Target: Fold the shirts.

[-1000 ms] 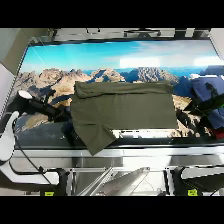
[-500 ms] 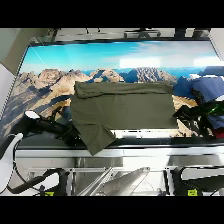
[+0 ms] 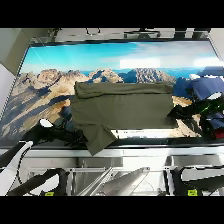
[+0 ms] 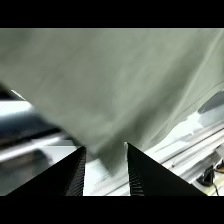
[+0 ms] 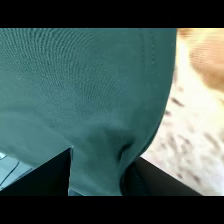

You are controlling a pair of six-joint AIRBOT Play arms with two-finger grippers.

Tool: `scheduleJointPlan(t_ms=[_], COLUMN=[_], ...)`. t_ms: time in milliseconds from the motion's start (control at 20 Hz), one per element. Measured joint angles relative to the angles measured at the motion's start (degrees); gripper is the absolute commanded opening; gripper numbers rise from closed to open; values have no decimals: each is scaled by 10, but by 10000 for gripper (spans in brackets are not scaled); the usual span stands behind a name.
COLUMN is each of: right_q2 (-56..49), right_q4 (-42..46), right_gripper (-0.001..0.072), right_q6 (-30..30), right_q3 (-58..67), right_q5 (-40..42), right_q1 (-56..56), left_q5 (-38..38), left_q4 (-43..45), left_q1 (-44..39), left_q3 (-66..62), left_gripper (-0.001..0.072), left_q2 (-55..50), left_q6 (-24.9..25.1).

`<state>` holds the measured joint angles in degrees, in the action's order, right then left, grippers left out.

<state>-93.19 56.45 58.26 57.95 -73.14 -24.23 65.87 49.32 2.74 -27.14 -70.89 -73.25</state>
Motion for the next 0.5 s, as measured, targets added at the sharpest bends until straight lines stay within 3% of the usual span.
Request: scheduleJointPlan(t_ms=[200, 400, 500], right_q2=[0, 0, -1], right_q4=[1, 2, 2], right_gripper=[435, 435, 435], right_q6=[0, -5, -9], right_q3=[0, 0, 0], right_q5=[0, -3, -7], right_q1=[2, 2, -2], left_q5=[-61, -65, -70], left_q4=[-41, -93, -84], left_q1=[-38, -61, -61], left_q3=[2, 3, 4], left_gripper=[284, 280, 11], left_q2=[-21, -48, -46], left_q6=[-2, 2, 3])
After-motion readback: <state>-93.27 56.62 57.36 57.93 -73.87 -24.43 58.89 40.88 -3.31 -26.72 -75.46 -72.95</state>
